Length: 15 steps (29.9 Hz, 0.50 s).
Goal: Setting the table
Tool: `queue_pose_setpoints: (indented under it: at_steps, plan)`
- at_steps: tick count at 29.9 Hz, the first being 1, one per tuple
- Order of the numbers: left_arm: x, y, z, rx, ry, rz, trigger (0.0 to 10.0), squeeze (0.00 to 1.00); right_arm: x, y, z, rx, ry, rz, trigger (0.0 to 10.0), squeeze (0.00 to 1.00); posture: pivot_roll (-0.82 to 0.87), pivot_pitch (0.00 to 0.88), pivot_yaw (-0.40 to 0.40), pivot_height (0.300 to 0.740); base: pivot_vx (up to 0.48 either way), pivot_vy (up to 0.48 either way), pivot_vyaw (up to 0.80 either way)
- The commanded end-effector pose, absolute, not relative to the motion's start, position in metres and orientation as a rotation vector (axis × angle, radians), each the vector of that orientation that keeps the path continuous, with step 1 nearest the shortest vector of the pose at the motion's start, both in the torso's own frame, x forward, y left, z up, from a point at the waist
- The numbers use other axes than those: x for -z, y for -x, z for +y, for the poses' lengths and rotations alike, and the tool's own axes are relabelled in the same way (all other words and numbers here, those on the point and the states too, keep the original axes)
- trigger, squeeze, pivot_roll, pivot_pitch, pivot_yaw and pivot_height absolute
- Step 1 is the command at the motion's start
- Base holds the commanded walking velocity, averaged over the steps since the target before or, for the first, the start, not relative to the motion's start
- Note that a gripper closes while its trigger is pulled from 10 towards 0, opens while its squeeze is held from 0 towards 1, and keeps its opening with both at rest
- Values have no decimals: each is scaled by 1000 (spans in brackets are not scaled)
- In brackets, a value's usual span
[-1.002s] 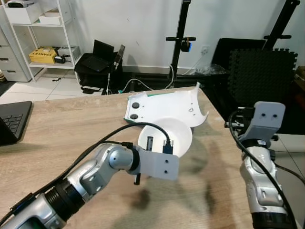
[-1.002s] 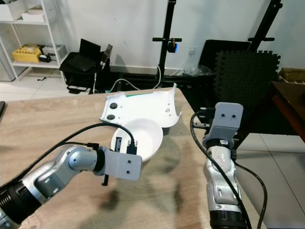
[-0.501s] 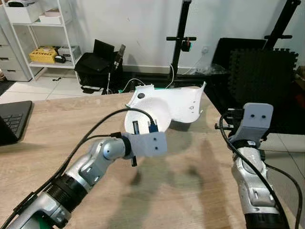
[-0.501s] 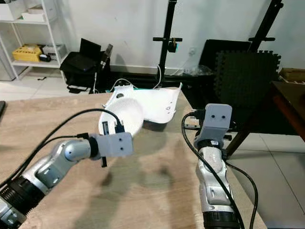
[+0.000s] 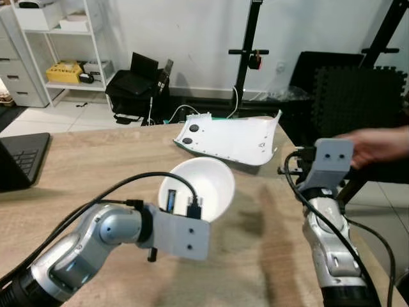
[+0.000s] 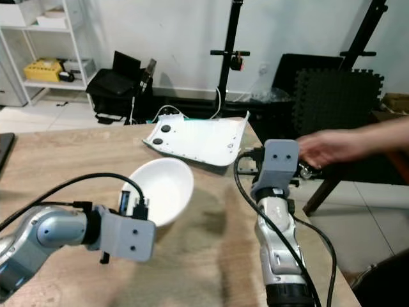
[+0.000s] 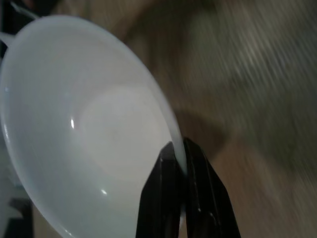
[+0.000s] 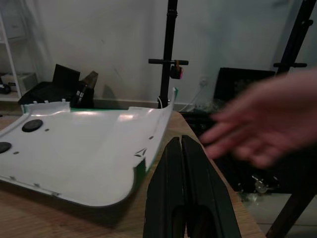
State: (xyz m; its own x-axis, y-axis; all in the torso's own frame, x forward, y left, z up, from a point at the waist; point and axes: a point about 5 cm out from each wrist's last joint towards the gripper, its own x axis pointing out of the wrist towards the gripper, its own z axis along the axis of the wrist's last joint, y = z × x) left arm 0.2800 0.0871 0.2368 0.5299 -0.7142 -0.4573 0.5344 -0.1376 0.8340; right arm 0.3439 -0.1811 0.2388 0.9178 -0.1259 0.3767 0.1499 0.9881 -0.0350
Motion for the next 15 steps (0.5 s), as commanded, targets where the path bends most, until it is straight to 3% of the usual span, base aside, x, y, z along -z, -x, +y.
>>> queue_pose_setpoints:
  at_steps: [1, 6, 15]
  plan:
    - [-237, -275, 79, 1110, -1362, -197, 10000, 0, -235, -345, -179, 129, 53, -372, 10000, 0, 123, 157, 27, 740, 0, 0, 0]
    - [-230, -268, 68, 1193, -1469, -178, 10000, 0, -234, -347, -174, 111, 51, -367, 10000, 0, 131, 157, 28, 740, 0, 0, 0]
    - [-214, -264, 108, 1190, -1567, 48, 10000, 0, -231, -345, -177, 123, 45, -364, 10000, 0, 139, 158, 48, 740, 0, 0, 0]
